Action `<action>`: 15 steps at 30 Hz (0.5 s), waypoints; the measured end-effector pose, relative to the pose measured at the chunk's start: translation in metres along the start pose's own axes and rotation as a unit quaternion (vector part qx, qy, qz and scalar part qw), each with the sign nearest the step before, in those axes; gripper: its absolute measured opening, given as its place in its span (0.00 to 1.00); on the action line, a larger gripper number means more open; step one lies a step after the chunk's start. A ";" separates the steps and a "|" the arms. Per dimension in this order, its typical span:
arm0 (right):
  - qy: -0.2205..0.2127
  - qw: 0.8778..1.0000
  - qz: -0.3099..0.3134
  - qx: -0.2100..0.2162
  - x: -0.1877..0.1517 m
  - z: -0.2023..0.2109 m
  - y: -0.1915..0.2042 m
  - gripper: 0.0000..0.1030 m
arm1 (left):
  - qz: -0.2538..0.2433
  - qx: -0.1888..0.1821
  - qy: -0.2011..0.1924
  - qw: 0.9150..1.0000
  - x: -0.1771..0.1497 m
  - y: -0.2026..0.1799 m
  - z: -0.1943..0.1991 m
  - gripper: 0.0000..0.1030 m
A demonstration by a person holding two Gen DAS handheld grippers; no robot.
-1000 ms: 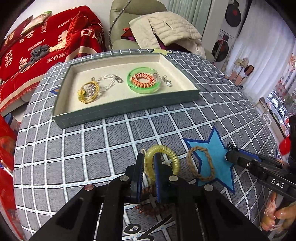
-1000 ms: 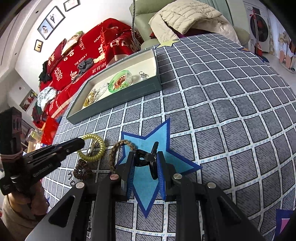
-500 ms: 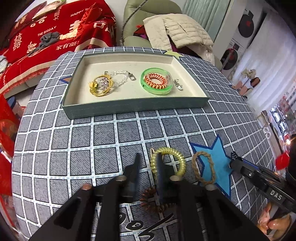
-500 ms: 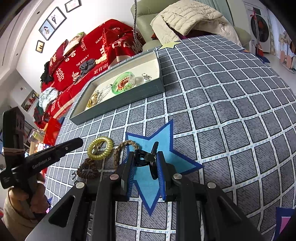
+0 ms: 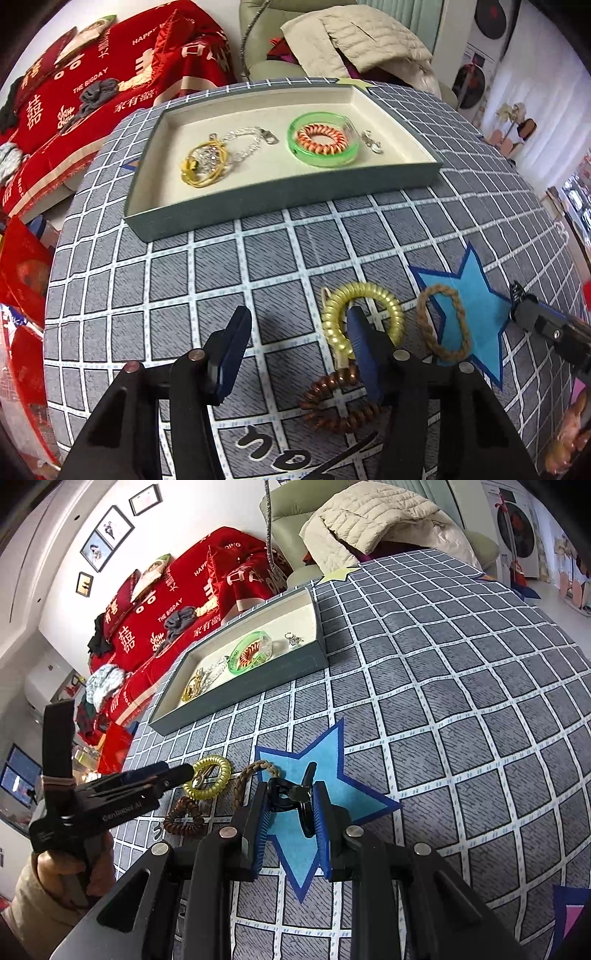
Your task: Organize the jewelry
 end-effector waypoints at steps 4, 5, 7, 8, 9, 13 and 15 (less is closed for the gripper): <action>0.001 1.000 -0.005 0.000 0.001 -0.001 -0.003 0.24 | -0.012 -0.007 0.001 1.000 0.000 -0.010 -0.001 0.73; 0.001 1.000 -0.005 0.000 0.001 -0.001 -0.003 0.24 | -0.014 -0.010 0.002 1.000 0.000 -0.012 -0.001 0.73; 0.000 1.000 -0.005 0.000 0.001 -0.001 -0.003 0.24 | -0.017 -0.012 0.005 1.000 0.001 -0.016 -0.003 0.72; 0.000 1.000 -0.005 0.000 0.001 -0.001 -0.003 0.24 | -0.019 -0.012 0.006 1.000 0.001 -0.016 -0.004 0.60; 0.000 1.000 -0.006 0.000 0.001 -0.001 -0.003 0.24 | -0.022 -0.015 0.009 1.000 0.000 -0.017 -0.006 0.42; 0.000 1.000 -0.005 0.000 0.001 -0.001 -0.003 0.24 | -0.025 -0.024 0.000 0.999 -0.003 -0.018 -0.003 0.39; -0.001 1.000 -0.005 -0.001 0.000 -0.001 -0.003 0.24 | -0.025 -0.032 -0.010 0.999 -0.005 -0.018 0.001 0.39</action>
Point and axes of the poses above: each gripper's, at about its wrist camera, not at the fingertips, and z roughly against the way its jaws point, y to its left, x to its top, the point moved 2 cm from there along -z, roughly the way its jaws point, and after that the axes turned 10 degrees about -z, right-handed, at the moved point
